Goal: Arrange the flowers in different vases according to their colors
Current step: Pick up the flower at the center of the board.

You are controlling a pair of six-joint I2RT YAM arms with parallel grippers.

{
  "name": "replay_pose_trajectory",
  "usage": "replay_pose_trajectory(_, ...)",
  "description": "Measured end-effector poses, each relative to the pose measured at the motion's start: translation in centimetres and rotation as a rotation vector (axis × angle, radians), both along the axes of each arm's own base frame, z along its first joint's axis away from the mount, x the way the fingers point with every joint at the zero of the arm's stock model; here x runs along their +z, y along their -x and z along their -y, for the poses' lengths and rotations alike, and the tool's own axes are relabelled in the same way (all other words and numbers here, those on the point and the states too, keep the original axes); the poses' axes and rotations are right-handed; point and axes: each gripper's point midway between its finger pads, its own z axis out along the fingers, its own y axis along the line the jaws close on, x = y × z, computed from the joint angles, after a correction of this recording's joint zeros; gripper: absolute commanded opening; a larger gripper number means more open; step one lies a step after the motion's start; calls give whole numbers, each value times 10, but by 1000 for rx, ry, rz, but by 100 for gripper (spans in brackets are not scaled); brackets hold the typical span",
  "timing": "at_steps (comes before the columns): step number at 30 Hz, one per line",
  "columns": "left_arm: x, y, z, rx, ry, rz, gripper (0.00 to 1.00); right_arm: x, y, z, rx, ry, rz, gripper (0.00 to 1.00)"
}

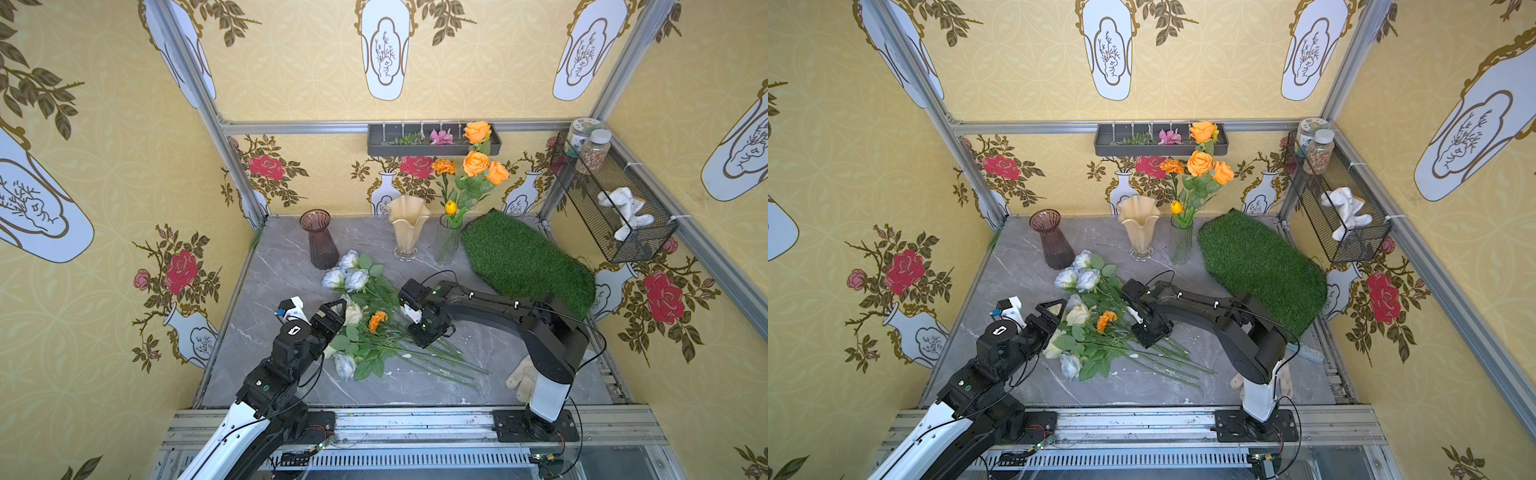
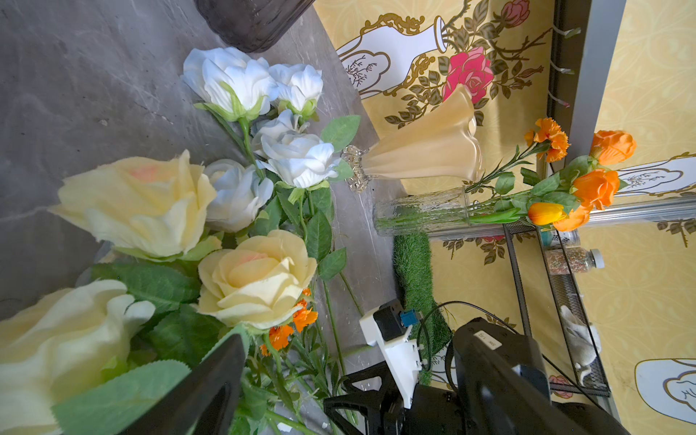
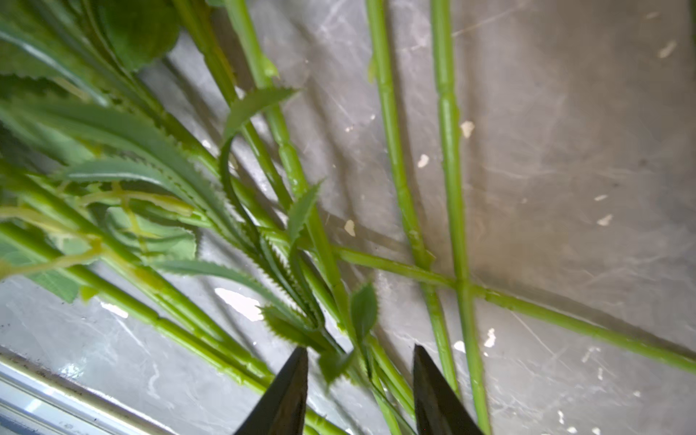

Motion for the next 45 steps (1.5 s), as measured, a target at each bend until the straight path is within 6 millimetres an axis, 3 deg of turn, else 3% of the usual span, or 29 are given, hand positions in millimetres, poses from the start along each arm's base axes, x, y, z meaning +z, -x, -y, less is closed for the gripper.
replay_pose_trajectory(4, -1, -1, 0, -1, -2, -2, 92, -2, -1, -3, 6, 2, -2, 34)
replay_pose_trajectory(9, -2, -1, 1, -3, -5, -6, 92, 1, -5, -6, 24, -1, 14, 16)
replay_pose_trajectory(16, -2, -1, 1, -3, -6, -8, 92, 7, -15, -7, 48, 14, 58, 3)
replay_pose_trajectory(21, -2, -1, 1, -3, -6, -7, 92, 8, -15, -5, 57, 24, 62, 6)
replay_pose_trajectory(30, -1, -1, 1, -3, -4, -3, 92, 2, -9, 2, 73, 48, 45, 25)
replay_pose_trajectory(40, 0, 0, 1, -3, -1, 1, 92, -4, -5, 7, 75, 60, 34, 26)
replay_pose_trajectory(45, 0, 0, 1, -4, -2, 0, 92, 4, -5, 5, 74, 44, 48, 27)
